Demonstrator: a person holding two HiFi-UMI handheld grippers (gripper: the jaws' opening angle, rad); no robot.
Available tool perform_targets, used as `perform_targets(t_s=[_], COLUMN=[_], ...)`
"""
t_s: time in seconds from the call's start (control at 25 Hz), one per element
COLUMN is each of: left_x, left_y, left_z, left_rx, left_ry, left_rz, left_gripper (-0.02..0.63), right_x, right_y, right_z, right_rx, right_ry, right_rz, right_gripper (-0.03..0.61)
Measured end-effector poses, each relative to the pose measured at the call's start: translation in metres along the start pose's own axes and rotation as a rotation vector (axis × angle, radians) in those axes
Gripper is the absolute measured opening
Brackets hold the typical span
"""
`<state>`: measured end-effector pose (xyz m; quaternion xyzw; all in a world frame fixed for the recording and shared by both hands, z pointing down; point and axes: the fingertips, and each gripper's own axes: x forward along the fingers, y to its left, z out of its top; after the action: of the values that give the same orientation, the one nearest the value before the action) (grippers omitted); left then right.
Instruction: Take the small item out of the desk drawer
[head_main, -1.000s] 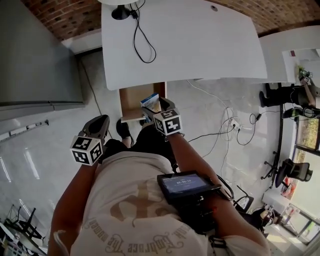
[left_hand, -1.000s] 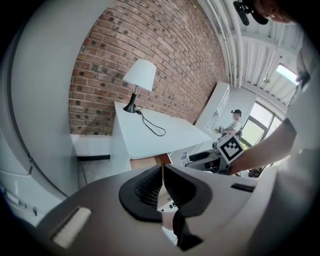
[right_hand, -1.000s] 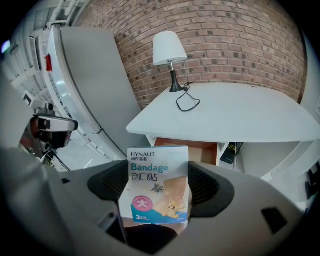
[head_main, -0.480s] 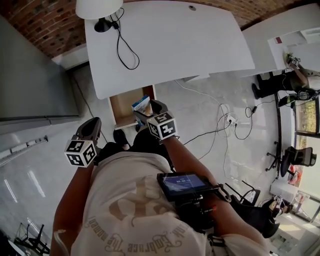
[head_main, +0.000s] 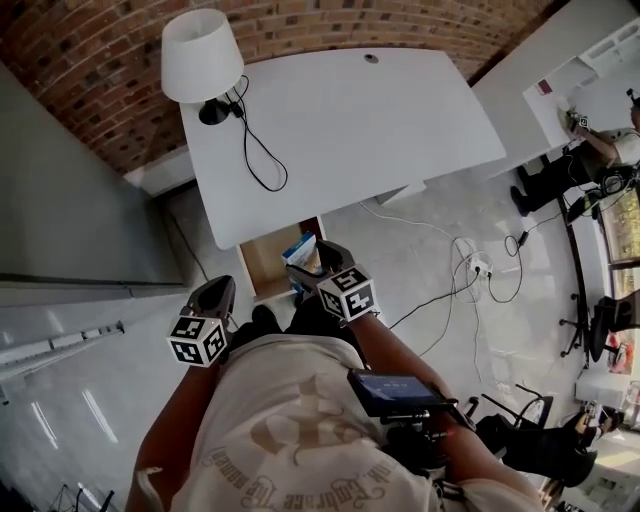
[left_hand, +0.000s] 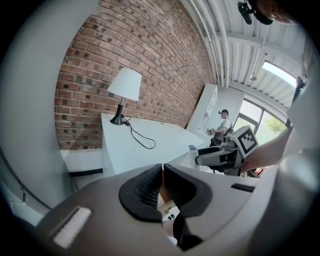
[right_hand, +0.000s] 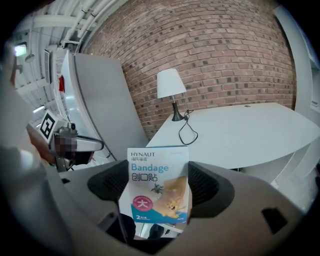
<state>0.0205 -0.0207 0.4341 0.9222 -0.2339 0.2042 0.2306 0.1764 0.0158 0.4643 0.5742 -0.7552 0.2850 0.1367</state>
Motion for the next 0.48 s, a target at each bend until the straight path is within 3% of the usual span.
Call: perform_targets(t_s=[0.48], left_x=[-0.014], left_y=[0.006], left_z=[0.028], left_rx=[0.018], left_ry=[-0.049], left_rz=[-0.024], left_gripper=[0.014], right_x=[-0.019], right_y=[0.015], right_z=[0.045], right_rx=[-0.010], right_ry=[-0.096], right_rz=[-0.013], right_gripper=[0.351])
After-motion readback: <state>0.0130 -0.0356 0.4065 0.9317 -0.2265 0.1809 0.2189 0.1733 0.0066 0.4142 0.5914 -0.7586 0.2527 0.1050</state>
